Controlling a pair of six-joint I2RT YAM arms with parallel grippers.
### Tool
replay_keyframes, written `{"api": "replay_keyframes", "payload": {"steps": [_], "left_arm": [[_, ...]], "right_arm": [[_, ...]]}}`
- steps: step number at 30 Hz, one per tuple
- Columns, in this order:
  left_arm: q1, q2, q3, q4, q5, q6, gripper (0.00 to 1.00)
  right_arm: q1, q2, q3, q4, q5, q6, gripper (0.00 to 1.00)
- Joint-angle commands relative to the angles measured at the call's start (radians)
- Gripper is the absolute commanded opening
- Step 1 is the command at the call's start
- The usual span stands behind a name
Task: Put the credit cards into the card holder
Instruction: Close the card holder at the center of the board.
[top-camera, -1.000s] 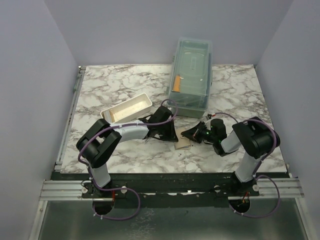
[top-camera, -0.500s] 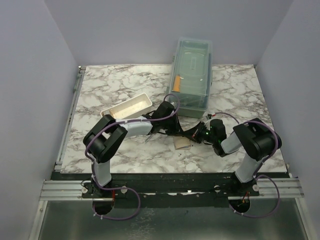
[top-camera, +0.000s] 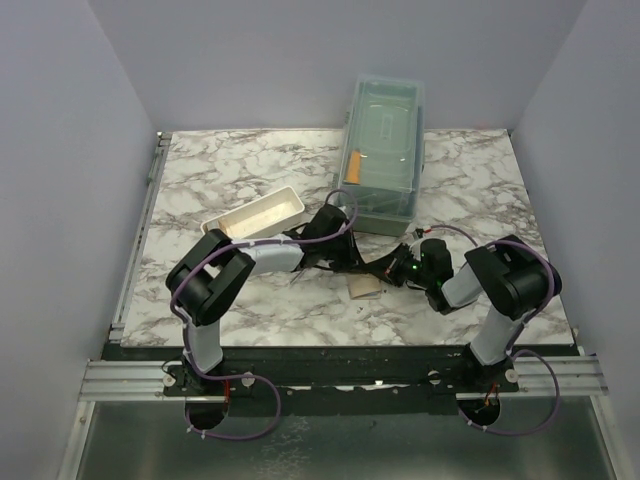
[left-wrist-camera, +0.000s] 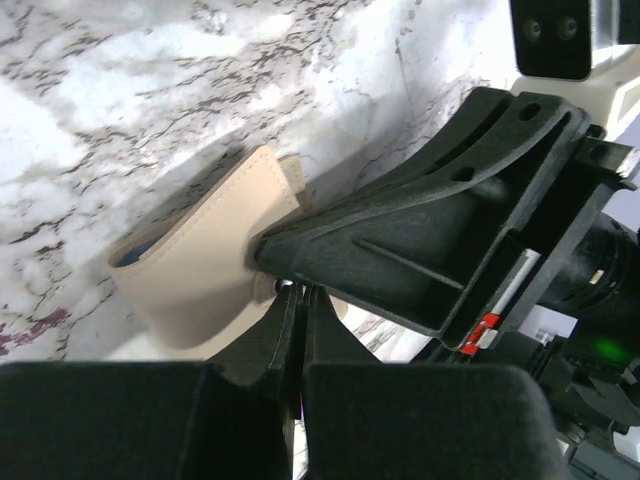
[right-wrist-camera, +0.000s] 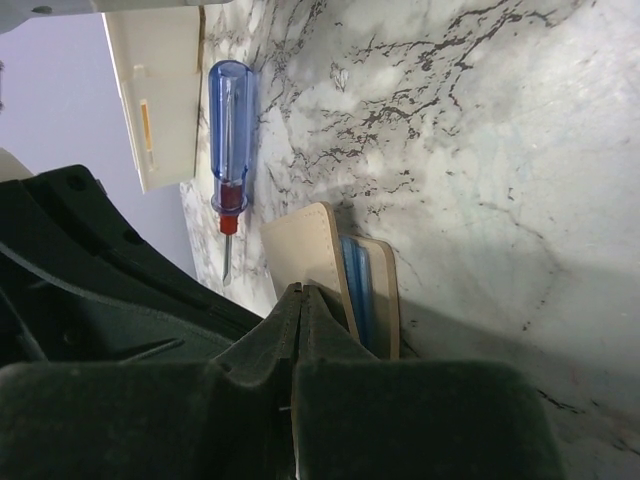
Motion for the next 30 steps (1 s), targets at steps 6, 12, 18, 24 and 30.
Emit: {"api": "replay_keyframes", "payload": {"steps": [6, 12, 18, 24, 30], "left_arm": [[-0.005, -0.136, -0.116, 0.073, -0.062, 0.058, 0.00], [-0.004, -0.102, -0.088, 0.098, -0.021, 0.040, 0.00], [-0.002, -0.046, -0.061, 0.090, -0.009, 0.023, 0.00], [-0.003, -0.012, -0.043, 0.086, -0.001, 0.015, 0.00], [-0.004, 0.014, -0.034, 0.087, -0.011, 0.014, 0.00]], "right_arm": [[0.006, 0.095, -0.049, -0.269, 0.075, -0.079, 0.00], [0.005, 0.101, -0.046, -0.272, 0.069, -0.084, 0.00], [0.006, 0.097, -0.043, -0.277, 0.069, -0.086, 0.00], [0.006, 0.100, -0.041, -0.278, 0.069, -0.086, 0.00], [0.006, 0.105, -0.038, -0.274, 0.064, -0.087, 0.00]]}}
